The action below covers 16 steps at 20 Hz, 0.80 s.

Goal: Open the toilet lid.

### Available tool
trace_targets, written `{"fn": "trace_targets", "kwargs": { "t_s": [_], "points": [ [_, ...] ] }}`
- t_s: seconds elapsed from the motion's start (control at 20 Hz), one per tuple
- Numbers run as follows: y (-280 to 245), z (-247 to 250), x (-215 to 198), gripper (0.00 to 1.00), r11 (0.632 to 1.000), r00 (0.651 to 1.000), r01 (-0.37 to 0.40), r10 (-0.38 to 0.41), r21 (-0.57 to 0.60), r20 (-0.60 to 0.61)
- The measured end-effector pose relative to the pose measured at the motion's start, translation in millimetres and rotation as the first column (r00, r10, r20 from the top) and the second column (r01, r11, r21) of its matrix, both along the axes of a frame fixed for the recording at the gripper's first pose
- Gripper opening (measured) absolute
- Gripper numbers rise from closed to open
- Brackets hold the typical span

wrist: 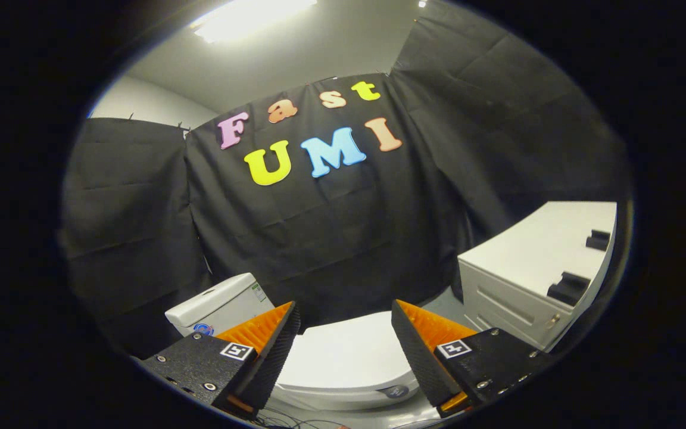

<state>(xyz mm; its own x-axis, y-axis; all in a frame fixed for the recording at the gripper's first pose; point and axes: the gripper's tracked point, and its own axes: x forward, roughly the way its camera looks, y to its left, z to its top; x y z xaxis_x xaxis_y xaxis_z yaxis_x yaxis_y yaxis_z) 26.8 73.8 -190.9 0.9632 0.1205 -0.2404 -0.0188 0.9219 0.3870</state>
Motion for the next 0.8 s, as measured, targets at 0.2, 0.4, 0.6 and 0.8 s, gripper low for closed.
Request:
{"fn": "trace_targets", "kwargs": {
  "t_s": [0.2, 0.4, 0.6, 0.8],
  "points": [
    [6, -68, -2, 0.96, 0.998, 0.993, 0.011, -0.002, 0.069, -0.118],
    [14, -119, -5, 0.96, 0.993, 0.976, 0.011, 0.014, 0.114, -0.217],
    [22, -159, -11, 0.96, 0.968, 0.953, 0.056, 0.021, 0.246, -0.302],
    [24, -222, -26, 0.96, 0.931, 0.897, 0.158, 0.003, 0.328, -0.441]
  ]
}}
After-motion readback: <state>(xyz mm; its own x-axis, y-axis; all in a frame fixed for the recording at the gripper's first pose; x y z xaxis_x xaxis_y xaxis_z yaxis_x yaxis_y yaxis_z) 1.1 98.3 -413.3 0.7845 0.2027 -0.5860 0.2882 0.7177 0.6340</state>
